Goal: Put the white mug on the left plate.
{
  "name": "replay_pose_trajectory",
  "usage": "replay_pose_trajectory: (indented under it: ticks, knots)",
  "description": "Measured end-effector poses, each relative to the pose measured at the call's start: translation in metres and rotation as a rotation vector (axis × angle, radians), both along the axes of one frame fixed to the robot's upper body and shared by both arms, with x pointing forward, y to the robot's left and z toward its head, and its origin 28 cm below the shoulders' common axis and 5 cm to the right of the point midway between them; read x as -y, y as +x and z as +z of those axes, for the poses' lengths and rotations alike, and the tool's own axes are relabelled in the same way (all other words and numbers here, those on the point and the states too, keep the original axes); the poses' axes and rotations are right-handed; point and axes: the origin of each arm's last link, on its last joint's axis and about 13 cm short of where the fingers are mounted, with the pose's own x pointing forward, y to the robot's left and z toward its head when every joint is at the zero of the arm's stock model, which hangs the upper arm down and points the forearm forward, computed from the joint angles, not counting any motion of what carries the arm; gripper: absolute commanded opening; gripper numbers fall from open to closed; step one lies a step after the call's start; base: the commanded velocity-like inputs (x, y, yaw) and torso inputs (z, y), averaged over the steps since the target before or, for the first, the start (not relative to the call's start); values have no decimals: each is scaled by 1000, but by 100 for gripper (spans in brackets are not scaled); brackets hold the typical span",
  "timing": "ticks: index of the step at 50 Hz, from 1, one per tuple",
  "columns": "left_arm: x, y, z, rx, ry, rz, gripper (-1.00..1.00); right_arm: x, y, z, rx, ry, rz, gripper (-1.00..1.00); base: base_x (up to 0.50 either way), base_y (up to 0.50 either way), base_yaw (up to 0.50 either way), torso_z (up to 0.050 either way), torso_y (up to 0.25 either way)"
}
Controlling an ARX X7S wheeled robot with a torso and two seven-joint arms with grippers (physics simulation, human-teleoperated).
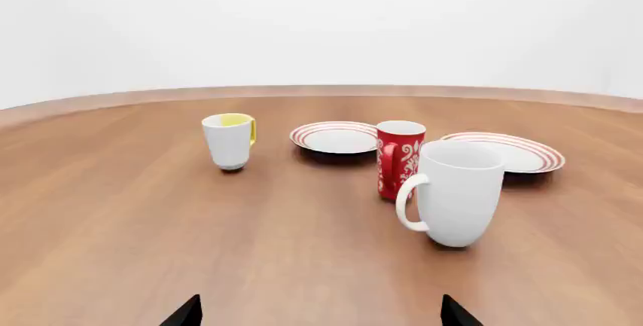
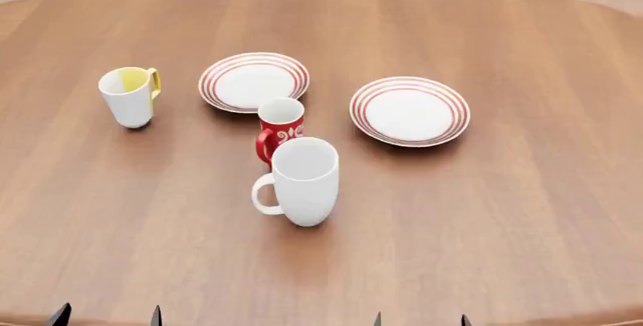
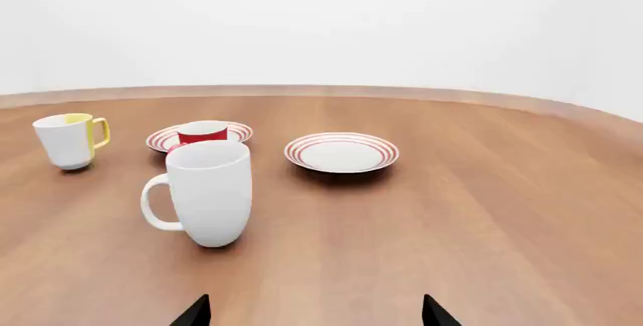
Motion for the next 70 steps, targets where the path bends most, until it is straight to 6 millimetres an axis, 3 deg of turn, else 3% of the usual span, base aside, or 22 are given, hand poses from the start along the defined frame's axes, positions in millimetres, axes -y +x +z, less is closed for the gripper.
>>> replay_pose_trajectory:
  ticks: [19,36,44,70]
  knots:
    - [-3,4,3,-8,39,-39,100,5,1,3,-16,-38,25,100,0,0,0,0,0]
    - [-17,10,50,33,153,-92,100,18,4,38,-14,-170,82,100,64,0,0,0,0]
    - [-21,8,62,46,184,-100,100,20,4,48,-9,-215,84,100,281,0,0,0,0]
    - [-22,6,66,56,208,-113,100,22,8,51,-2,-266,73,100,358,0,0,0,0]
